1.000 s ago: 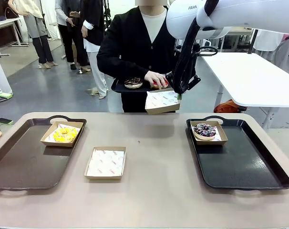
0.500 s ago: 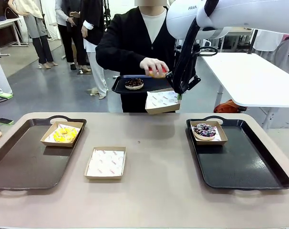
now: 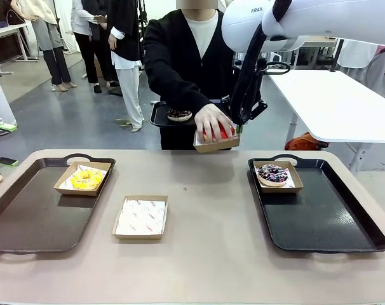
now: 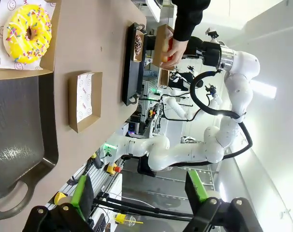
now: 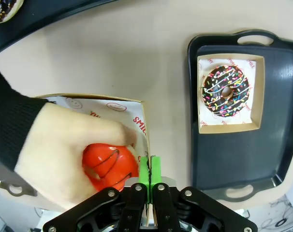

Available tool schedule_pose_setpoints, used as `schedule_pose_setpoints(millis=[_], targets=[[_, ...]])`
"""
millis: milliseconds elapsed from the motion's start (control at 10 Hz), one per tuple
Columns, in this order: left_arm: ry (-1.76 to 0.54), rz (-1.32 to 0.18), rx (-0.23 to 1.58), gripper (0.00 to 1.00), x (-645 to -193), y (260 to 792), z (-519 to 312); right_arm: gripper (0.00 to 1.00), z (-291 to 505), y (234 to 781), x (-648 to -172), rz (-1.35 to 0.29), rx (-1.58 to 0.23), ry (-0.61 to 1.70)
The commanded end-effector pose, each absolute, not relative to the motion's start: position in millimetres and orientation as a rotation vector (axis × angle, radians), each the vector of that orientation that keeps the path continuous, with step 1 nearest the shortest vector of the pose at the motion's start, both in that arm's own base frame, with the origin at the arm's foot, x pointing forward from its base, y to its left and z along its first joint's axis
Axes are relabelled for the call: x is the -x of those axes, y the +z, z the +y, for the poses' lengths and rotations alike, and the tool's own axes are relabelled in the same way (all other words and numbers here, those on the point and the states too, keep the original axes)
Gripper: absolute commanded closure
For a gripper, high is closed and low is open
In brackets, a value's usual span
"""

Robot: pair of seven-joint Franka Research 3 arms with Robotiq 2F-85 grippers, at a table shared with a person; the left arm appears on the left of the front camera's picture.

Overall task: Individually package the donuts and arrange them on the tray.
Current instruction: Place the picked Paper togo box on the Handle tray while simultaneously picking up another Paper togo box from the table with the other hand.

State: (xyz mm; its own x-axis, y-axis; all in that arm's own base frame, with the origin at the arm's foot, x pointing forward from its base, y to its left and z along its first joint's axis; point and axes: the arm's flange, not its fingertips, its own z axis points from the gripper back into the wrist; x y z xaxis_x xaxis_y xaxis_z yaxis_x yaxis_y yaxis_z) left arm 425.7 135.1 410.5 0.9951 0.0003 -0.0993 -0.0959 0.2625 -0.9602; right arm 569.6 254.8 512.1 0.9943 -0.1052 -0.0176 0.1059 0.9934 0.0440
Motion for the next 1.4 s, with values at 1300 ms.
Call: schedule_pose_setpoints(millis=[1300], targets=[[0.055,0.08,1.308,0.0,-425.1,411.2,135.5,0.99,254.6,512.1,-569.6,0.015,-0.045,-0.106]])
